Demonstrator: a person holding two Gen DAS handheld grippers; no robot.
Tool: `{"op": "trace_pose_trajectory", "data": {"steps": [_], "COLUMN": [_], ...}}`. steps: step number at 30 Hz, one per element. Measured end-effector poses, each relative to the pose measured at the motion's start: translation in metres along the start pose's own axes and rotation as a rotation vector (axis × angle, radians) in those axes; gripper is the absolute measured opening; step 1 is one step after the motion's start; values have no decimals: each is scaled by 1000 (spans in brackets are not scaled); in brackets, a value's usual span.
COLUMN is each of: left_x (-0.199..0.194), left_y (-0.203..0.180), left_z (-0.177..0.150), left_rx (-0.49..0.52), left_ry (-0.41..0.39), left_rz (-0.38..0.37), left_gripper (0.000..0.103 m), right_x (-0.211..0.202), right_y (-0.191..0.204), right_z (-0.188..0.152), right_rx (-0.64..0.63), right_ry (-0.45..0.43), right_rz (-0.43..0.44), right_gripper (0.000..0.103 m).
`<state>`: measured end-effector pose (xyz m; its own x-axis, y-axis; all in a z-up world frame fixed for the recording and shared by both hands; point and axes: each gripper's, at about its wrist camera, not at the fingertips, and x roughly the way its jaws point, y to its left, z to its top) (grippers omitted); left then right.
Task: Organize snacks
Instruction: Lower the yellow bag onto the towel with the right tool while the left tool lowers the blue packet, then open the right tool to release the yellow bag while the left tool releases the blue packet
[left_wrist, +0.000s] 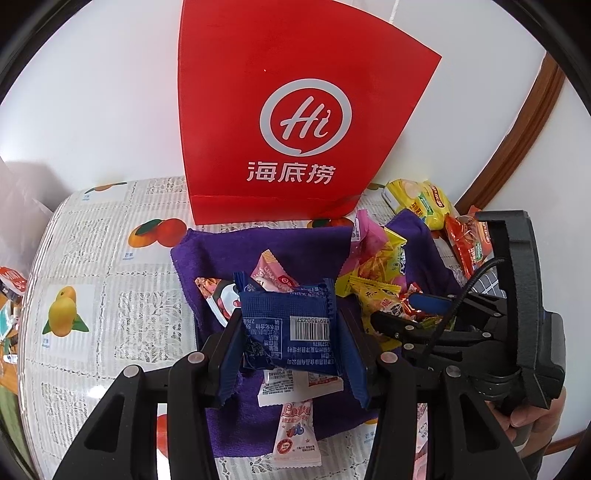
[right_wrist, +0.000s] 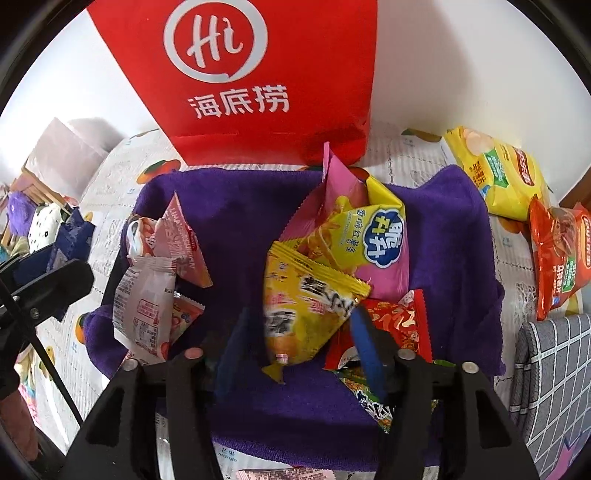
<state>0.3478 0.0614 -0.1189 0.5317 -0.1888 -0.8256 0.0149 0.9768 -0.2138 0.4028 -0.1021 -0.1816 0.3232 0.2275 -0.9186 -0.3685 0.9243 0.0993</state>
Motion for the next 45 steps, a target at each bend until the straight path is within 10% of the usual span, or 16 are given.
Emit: {"op": "trace_pose_trajectory", "data": {"steps": [45], "left_x": [12], "left_y": [-26], "left_z": [-9], "left_rx": [34], "left_ry": [16], "left_rz": [-67], "left_gripper": [52], "right_x": [-70], "right_y": [-43], "right_z": [-5], "right_rx": [103], "right_ry": [-172], "right_rz": [-47], "right_gripper": [63]}}
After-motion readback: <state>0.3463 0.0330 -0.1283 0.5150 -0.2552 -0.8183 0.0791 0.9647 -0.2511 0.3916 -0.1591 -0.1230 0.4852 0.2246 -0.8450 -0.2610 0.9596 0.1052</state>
